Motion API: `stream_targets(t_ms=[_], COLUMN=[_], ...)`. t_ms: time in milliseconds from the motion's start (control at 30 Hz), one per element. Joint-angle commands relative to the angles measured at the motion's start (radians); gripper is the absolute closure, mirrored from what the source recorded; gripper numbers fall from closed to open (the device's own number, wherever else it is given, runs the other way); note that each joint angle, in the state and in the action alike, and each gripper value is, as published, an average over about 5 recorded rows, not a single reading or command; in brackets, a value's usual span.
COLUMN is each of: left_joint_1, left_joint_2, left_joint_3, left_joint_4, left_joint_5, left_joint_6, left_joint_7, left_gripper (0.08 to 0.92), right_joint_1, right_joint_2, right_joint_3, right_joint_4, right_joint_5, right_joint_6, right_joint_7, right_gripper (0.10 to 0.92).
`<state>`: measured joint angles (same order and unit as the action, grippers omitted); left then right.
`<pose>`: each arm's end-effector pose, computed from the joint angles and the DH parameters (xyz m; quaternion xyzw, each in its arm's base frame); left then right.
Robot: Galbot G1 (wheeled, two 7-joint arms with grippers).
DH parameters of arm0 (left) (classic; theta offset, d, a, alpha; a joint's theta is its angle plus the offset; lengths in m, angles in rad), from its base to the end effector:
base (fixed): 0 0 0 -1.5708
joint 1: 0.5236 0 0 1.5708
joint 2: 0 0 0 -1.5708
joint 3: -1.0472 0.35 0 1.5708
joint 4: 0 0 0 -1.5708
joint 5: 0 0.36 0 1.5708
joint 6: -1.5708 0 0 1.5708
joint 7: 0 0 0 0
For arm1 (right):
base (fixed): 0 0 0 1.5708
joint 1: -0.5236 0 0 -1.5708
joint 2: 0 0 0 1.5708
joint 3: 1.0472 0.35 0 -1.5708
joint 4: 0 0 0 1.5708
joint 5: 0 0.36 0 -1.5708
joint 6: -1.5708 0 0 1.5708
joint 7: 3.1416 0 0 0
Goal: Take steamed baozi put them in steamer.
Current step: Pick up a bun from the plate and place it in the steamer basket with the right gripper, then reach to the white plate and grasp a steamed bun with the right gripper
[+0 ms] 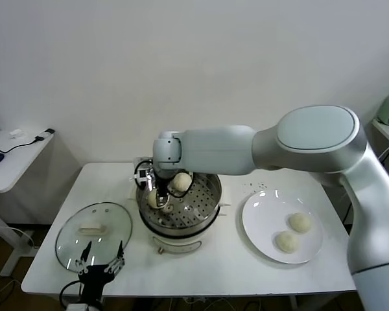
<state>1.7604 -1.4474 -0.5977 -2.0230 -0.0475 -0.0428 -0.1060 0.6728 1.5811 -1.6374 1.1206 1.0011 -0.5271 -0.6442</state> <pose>0.1210 0.0475 -0.3537 0.0516 -0.9918 -0.0538 0.1036 0.5251 0.2745 -0.1035 0.5520 -0.5460 0.5409 0.3234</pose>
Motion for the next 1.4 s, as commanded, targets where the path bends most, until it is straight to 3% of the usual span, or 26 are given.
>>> stream_targets(t_ms=[33, 233, 467, 833, 1400], left_joint_1=[0.002, 0.002, -0.007, -0.016, 0.006], left_joint_2=[-0.001, 0.001, 0.007, 0.005, -0.010], left_joint_3=[0.000, 0.000, -0.004, -0.005, -0.005], left_joint_4=[-0.003, -0.009, -0.003, 0.010, 0.020], left_joint_5=[0.000, 0.002, 0.002, 0.010, 0.028], left_joint_6=[0.000, 0.002, 0.005, 0.006, -0.003], left_joint_7=[0.000, 0.002, 0.004, 0.007, 0.006], left_gripper=[0.177, 0.177, 0.177, 0.177, 0.177], right_joint_1=[0.029, 0.184, 0.403, 0.380, -0.125], right_joint_2=[-0.022, -0.174, -0.508, -0.911, -0.969], right_joint_3=[0.006, 0.001, -0.120, -0.351, -0.119], right_joint_4=[0.008, 0.085, 0.260, 0.476, 0.389], right_joint_5=[-0.013, -0.043, -0.085, -0.365, -0.574], right_joint_6=[0.025, 0.140, 0.235, 0.288, 0.183], right_joint_7=[-0.037, -0.159, -0.288, -0.305, -0.183], right_gripper=[0.223, 0.203, 0.203, 0.203, 0.203])
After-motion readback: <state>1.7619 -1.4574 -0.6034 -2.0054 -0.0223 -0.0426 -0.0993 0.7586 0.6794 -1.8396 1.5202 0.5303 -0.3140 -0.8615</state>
